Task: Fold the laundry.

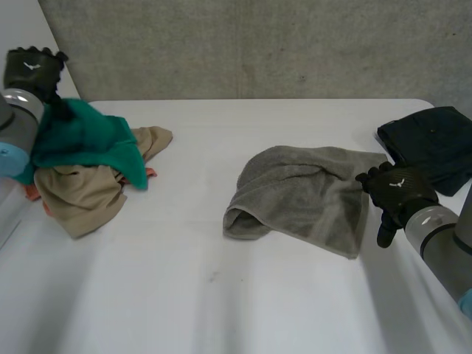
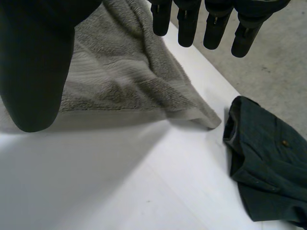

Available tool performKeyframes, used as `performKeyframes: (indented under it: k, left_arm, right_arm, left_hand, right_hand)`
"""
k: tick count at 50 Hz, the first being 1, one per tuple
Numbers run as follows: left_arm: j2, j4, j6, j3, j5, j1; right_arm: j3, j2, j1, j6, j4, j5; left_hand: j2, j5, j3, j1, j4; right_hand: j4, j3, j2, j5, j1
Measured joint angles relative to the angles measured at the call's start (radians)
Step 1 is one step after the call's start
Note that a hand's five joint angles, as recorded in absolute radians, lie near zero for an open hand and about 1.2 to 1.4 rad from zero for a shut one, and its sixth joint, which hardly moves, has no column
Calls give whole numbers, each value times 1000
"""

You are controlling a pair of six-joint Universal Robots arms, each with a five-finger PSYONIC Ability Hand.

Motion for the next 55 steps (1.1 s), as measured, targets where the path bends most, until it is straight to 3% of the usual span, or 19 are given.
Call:
performKeyframes:
  k: [7, 14, 18, 25, 32, 39, 41, 42, 43, 44, 46, 55]
  left_arm:
    - [65, -33, 17, -69, -68, -87]
    - [157, -151, -2, -214, -54, -316]
    - [124, -210, -48, -254, -53, -454]
    - [-4, -251, -180, -186, -89, -583]
    - [-87, -271, -260, -67, -90, -609]
    - [-159, -373, -278, 38, -58, -624]
    - [-170, -398, -275, 52, -56, -625]
    - [-175, -410, -272, 59, -57, -626]
    - [-175, -413, -272, 60, -57, -626]
    - [-176, -421, -269, 65, -60, -625]
    - [-172, -427, -266, 66, -67, -623]
    - [-93, -415, -264, 17, -77, -615]
  right_arm:
    - [-26, -30, -17, 39, 25, 1]
    - [-158, 6, -22, 139, 173, 29]
    - [-274, 82, -1, 225, 292, 41]
    - [-401, 212, 74, 374, 418, 86]
    - [-380, 252, 127, 402, 392, 158]
    - [-292, 256, 149, 327, 254, 166]
    - [-276, 259, 151, 305, 221, 161]
    - [-265, 263, 152, 288, 195, 157]
    - [-263, 264, 152, 284, 188, 157]
    - [-258, 270, 153, 272, 169, 154]
    - [-253, 283, 154, 253, 136, 151]
    - [-270, 349, 156, 219, 73, 149]
  left_hand:
    - [-87, -75, -93, -15, -93]
    - [-90, -75, -93, -15, -93]
    - [-91, -75, -93, -15, -93]
    - [-91, -75, -93, -15, -93]
    - [-49, -53, -64, 37, -56]
    - [186, 185, 174, 293, 186]
    - [295, 282, 283, 401, 284]
    - [442, 434, 429, 566, 439]
    - [442, 434, 429, 566, 439]
    - [629, 617, 614, 754, 625]
    - [809, 797, 791, 912, 806]
    - [902, 865, 883, 922, 901]
  right_hand:
    - [0, 0, 0, 0, 0]
    - [0, 0, 0, 0, 0]
    - [0, 0, 0, 0, 0]
    - [0, 0, 0, 0, 0]
    - [0, 0, 0, 0, 0]
    - [0, 0, 0, 0, 0]
    - [0, 0, 0, 0, 0]
    - [0, 0, 0, 0, 0]
    - [0, 0, 0, 0, 0]
    - [0, 0, 0, 0, 0]
    - [0, 0, 0, 0, 0]
    - [17, 17, 17, 13, 24]
